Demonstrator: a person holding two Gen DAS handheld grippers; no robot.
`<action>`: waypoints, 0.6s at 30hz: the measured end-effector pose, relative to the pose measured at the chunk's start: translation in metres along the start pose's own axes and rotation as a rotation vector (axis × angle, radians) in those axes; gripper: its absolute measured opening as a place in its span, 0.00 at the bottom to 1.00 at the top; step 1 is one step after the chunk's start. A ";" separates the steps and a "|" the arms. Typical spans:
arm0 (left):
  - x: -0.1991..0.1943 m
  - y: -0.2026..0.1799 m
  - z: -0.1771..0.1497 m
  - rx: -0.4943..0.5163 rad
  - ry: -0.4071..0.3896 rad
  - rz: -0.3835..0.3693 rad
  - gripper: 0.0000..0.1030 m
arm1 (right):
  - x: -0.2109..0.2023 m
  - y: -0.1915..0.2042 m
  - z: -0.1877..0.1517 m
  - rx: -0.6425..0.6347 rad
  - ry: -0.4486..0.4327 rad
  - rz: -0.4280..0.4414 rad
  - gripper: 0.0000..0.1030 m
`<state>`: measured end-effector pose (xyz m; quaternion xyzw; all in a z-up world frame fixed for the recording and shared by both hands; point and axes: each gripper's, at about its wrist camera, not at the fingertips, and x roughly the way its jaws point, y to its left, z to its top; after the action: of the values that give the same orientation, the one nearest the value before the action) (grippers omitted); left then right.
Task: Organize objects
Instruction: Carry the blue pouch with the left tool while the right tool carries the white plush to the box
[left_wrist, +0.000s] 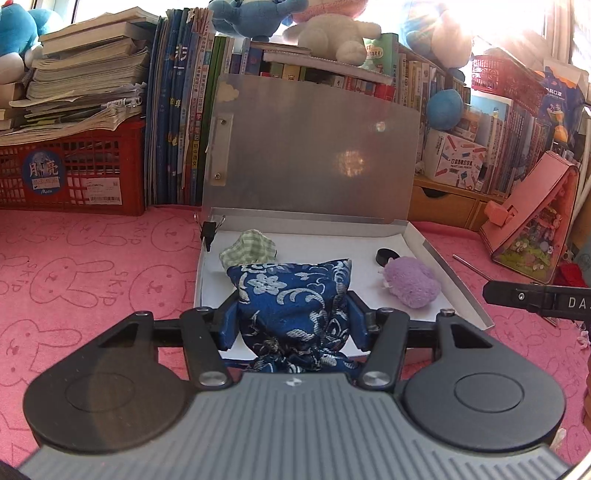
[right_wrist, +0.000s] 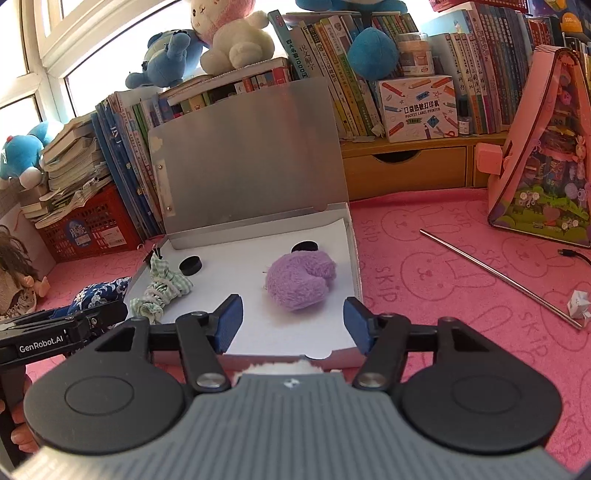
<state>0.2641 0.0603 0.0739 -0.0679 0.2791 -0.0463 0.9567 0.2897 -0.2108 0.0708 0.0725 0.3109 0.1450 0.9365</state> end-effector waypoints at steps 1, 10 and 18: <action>0.004 0.001 0.000 -0.003 0.003 0.020 0.60 | 0.004 0.000 0.001 -0.004 0.010 -0.014 0.61; 0.004 0.000 -0.017 0.055 0.007 0.031 0.60 | -0.009 0.006 -0.049 -0.150 0.029 -0.078 0.86; 0.004 0.000 -0.019 0.064 0.010 0.038 0.60 | 0.009 0.025 -0.072 -0.273 0.101 -0.103 0.99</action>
<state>0.2570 0.0580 0.0561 -0.0316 0.2836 -0.0376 0.9577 0.2479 -0.1808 0.0140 -0.0787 0.3381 0.1413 0.9271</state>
